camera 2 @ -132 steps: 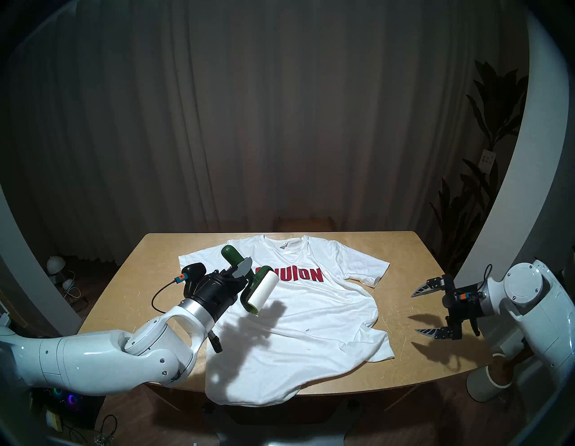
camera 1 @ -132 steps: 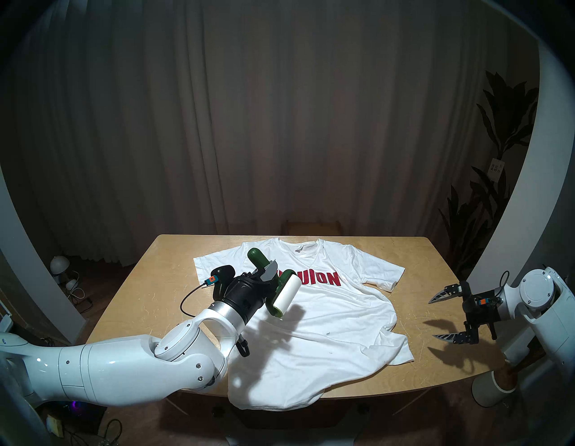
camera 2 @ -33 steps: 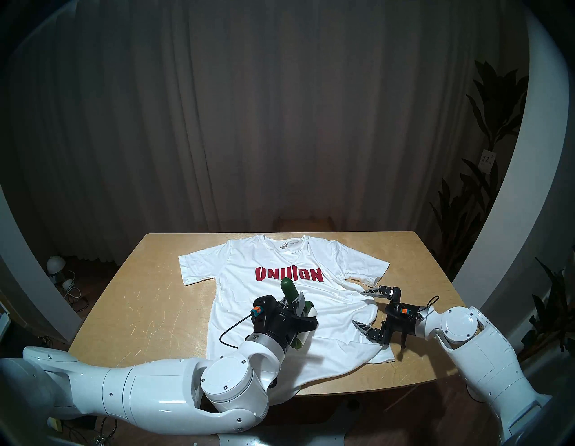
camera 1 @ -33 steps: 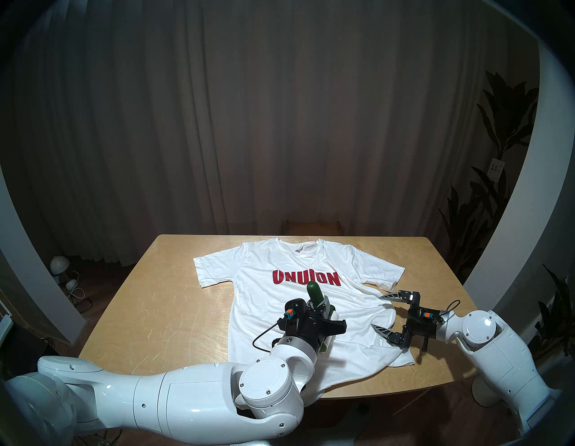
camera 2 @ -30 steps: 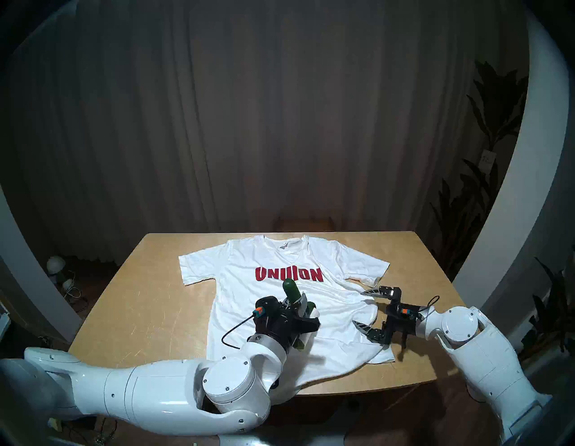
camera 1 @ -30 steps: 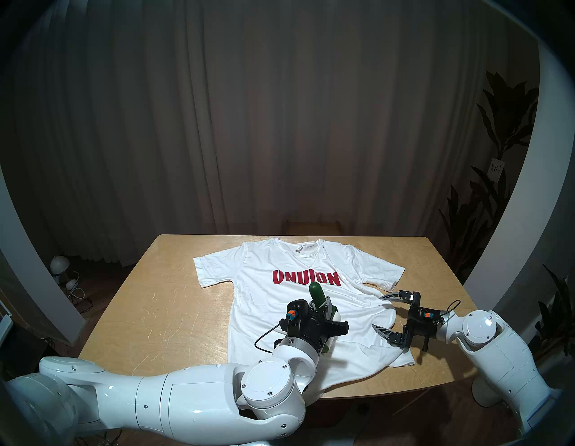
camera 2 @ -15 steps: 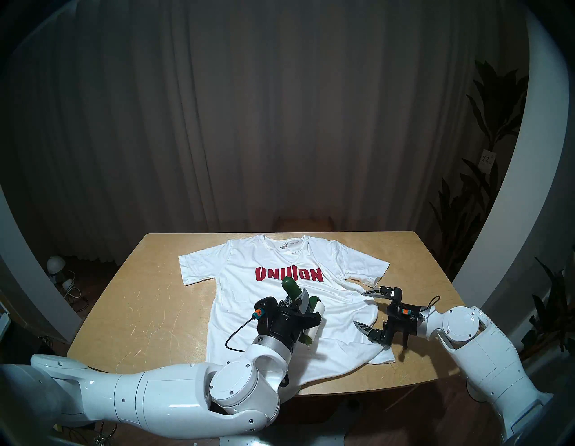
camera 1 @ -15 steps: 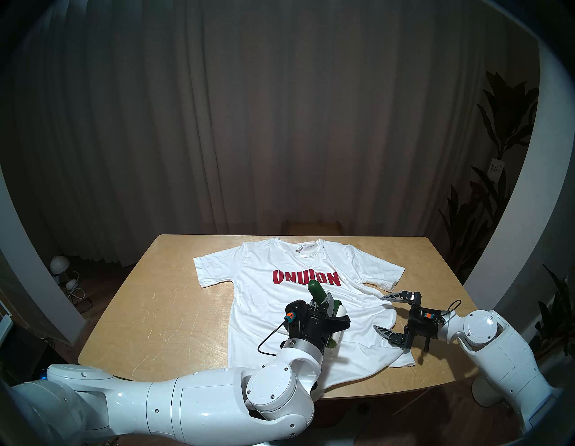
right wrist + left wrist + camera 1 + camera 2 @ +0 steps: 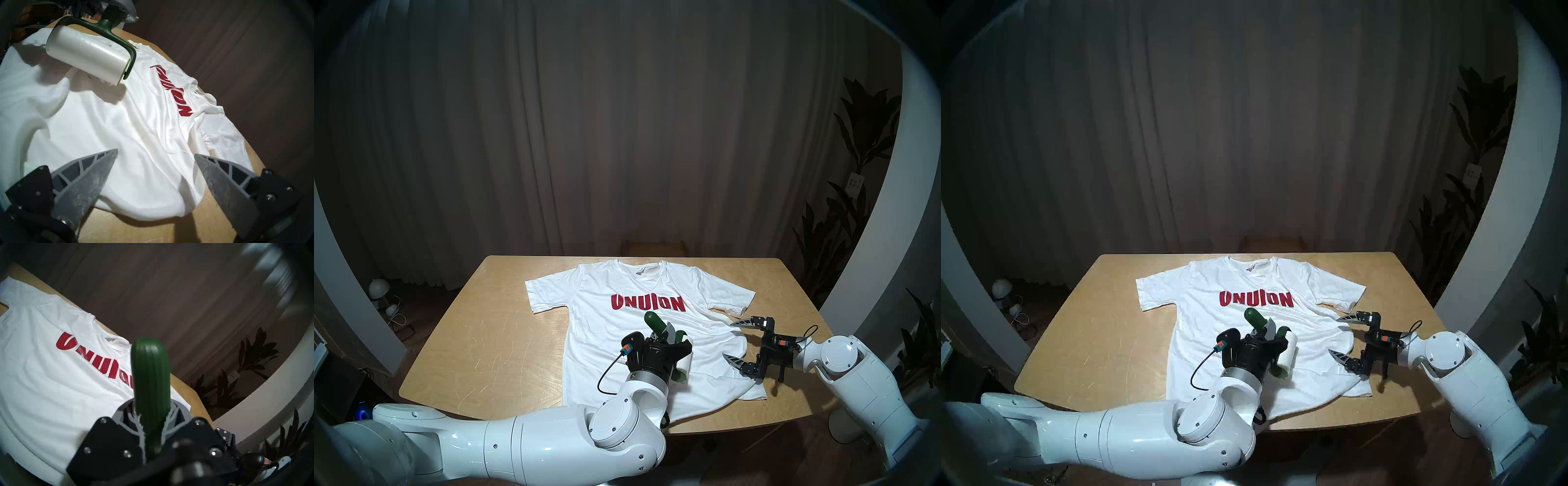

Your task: Use the fur roller to clean a top

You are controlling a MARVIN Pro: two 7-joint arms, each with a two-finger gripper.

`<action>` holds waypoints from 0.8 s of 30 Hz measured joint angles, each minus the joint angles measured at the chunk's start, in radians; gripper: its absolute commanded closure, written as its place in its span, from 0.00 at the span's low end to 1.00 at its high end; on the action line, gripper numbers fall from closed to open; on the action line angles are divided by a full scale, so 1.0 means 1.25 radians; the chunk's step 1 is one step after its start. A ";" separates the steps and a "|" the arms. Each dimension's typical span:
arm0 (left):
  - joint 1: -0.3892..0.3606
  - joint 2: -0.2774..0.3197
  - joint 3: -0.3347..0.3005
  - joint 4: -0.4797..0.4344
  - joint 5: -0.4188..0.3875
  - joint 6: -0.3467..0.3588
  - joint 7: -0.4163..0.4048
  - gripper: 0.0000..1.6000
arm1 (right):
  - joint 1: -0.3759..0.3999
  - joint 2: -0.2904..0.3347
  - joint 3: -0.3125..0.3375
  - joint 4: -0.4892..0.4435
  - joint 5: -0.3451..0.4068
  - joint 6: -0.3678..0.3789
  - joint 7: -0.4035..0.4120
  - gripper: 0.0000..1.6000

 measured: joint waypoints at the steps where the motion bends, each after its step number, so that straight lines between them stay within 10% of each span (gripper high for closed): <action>1: 0.000 -0.002 0.001 0.002 -0.004 -0.002 0.001 1.00 | 0.001 0.001 0.000 0.001 0.000 -0.001 0.001 0.00; 24: 0.026 0.000 -0.018 -0.003 -0.127 -0.152 0.043 1.00 | 0.042 0.014 -0.036 0.027 0.004 -0.007 0.027 0.00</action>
